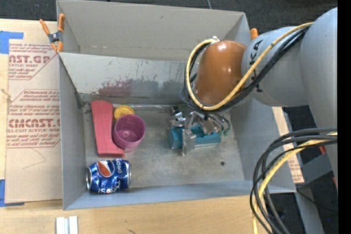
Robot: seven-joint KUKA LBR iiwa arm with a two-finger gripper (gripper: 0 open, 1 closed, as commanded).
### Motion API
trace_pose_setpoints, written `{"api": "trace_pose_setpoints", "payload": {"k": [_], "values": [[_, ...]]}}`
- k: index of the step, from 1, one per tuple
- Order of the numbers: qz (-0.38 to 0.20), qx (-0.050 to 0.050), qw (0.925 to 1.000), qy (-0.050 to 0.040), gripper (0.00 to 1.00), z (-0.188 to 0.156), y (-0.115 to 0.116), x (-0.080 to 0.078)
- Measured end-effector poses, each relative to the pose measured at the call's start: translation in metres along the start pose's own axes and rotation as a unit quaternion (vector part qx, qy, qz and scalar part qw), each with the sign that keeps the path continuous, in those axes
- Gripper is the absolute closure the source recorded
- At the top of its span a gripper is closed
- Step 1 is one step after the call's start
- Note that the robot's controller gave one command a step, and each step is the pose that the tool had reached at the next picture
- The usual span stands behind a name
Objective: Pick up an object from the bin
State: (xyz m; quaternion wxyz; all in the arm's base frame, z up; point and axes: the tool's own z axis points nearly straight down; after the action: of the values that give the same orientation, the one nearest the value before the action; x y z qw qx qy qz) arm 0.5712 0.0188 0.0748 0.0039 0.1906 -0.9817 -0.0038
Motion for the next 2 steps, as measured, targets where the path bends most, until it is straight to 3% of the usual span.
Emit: {"api": "trace_pose_setpoints", "payload": {"k": [1, 2], "values": [[-0.001, -0.001, 1.0000, -0.0027, 1.00, 0.004, -0.002, 0.006], [-0.019, -0.002, 0.9998, 0.0013, 1.00, -0.061, -0.010, 0.006]]}}
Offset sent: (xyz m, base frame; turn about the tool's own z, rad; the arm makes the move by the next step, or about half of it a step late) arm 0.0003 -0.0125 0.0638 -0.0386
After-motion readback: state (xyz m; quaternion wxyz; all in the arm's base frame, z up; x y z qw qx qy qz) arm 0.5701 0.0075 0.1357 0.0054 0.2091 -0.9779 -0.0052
